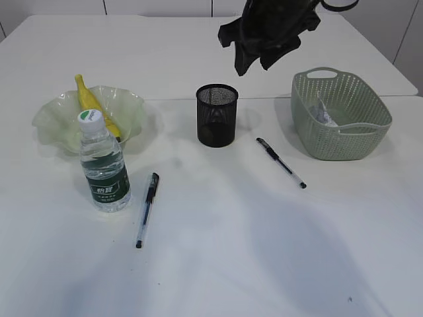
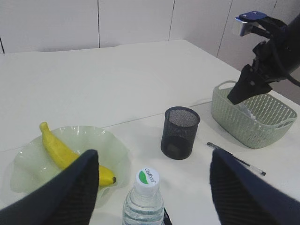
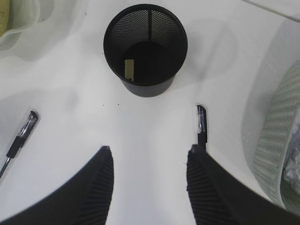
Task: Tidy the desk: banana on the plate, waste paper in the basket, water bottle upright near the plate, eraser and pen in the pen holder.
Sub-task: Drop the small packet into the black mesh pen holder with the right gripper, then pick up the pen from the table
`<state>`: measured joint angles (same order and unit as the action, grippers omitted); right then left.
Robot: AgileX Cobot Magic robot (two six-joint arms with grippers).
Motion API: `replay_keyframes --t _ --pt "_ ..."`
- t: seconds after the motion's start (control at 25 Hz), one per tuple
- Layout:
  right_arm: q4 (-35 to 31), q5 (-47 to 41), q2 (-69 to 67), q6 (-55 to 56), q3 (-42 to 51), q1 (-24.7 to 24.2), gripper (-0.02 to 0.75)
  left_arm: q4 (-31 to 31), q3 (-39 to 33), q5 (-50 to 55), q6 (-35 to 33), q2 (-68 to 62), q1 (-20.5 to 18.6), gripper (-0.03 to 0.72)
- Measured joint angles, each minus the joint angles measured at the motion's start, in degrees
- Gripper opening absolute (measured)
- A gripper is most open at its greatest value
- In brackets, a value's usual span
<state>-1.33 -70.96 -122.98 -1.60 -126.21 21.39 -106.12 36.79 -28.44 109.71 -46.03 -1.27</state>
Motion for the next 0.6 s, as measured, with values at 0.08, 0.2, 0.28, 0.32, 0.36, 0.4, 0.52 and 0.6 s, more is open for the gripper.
replay_keyframes --t 0.08,0.2,0.28,0.32,0.36,0.4,0.52,0.6 --pt "0.00 -0.12 1.99 0.09 2.11 0.00 0.379 0.00 0.00 0.00 0.00 0.00 0.00 0.519" --pt "0.38 -0.12 6.07 0.09 7.28 0.00 0.379 0.00 0.00 0.00 0.12 0.00 0.00 0.518" --pt "1.64 -0.12 8.73 -0.24 11.86 0.00 0.379 0.00 0.00 0.00 0.12 0.00 0.00 0.518" --pt "2.39 -0.22 10.25 -0.64 14.33 0.00 0.379 0.00 0.00 0.00 0.12 0.00 0.00 0.518" --pt "3.04 -0.22 11.58 -1.07 16.46 0.00 0.379 0.00 0.00 0.00 0.15 0.00 0.00 0.518" --pt "3.42 -0.22 13.17 -1.64 19.04 0.00 0.379 0.00 0.00 0.00 0.15 0.00 0.00 0.518" --pt "3.91 -0.22 17.66 -3.01 25.88 0.00 0.379 0.00 0.00 0.00 0.15 0.00 0.00 0.518" --pt "4.00 -0.22 20.52 -3.87 30.28 0.00 0.379 0.00 0.00 0.00 0.15 0.00 0.00 0.519"
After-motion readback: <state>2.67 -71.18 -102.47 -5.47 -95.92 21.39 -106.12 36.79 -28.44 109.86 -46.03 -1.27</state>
